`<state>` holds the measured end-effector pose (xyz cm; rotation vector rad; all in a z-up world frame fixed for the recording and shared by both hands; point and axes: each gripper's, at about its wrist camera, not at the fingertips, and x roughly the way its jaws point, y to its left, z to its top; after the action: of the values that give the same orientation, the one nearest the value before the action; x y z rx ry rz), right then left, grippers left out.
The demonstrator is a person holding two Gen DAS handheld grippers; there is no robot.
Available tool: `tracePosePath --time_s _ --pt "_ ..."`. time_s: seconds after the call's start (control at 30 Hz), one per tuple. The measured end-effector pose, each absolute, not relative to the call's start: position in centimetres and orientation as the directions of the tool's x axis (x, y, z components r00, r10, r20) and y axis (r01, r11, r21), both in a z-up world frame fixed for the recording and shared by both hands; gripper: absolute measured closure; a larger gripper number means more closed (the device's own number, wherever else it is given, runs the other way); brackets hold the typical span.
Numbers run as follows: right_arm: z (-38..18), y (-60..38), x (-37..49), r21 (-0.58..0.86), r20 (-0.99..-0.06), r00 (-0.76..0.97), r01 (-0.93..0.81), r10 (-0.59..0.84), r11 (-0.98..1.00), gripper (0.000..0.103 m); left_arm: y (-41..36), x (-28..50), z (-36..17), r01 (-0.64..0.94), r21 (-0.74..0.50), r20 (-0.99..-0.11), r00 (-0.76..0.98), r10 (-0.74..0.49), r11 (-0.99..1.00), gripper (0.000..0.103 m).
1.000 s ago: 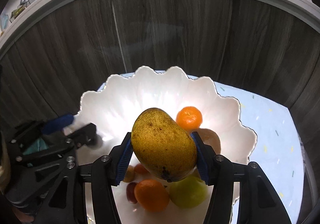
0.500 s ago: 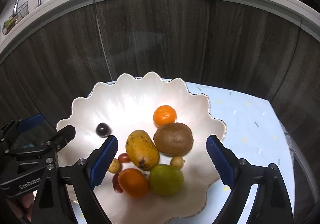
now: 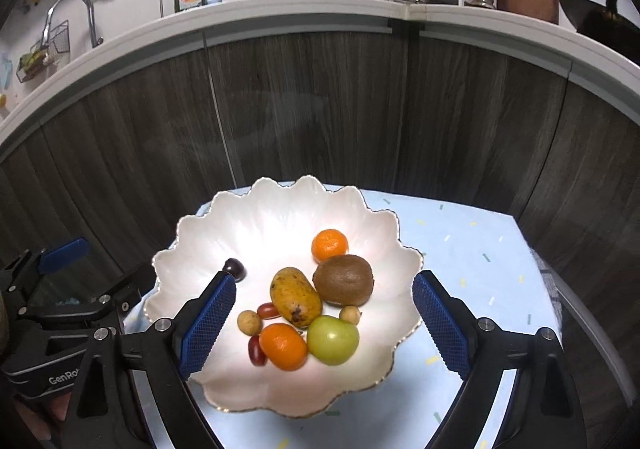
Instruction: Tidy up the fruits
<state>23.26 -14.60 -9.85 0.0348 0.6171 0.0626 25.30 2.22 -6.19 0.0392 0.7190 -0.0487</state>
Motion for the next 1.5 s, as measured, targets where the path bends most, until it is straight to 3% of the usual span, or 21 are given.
tracePosePath --time_s 1.5 --pt "-10.3 -18.3 8.3 0.065 -0.530 0.848 0.063 -0.020 0.996 0.012 -0.4 11.2 -5.0 0.050 0.039 -0.612 0.791 -0.016 0.998 0.003"
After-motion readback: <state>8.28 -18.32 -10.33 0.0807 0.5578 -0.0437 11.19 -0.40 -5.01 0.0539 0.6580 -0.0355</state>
